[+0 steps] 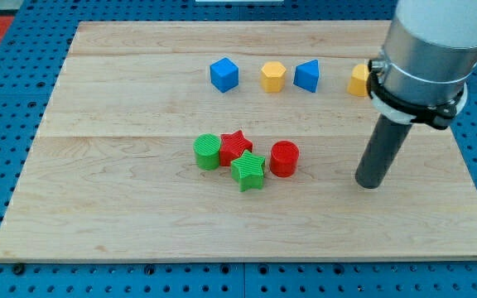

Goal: Move the heart into the hexagon

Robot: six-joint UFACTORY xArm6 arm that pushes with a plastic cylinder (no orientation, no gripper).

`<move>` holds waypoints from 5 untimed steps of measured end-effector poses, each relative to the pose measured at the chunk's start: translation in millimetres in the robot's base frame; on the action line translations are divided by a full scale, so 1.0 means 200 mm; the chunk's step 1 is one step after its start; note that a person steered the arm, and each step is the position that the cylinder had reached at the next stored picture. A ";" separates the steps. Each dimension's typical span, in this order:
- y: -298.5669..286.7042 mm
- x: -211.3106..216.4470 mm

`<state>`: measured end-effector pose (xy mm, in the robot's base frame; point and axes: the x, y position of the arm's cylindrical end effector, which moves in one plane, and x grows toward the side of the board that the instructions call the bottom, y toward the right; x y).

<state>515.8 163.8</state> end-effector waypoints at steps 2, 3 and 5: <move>0.01 -0.33; 0.06 -0.42; 0.27 -0.66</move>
<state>384.3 218.7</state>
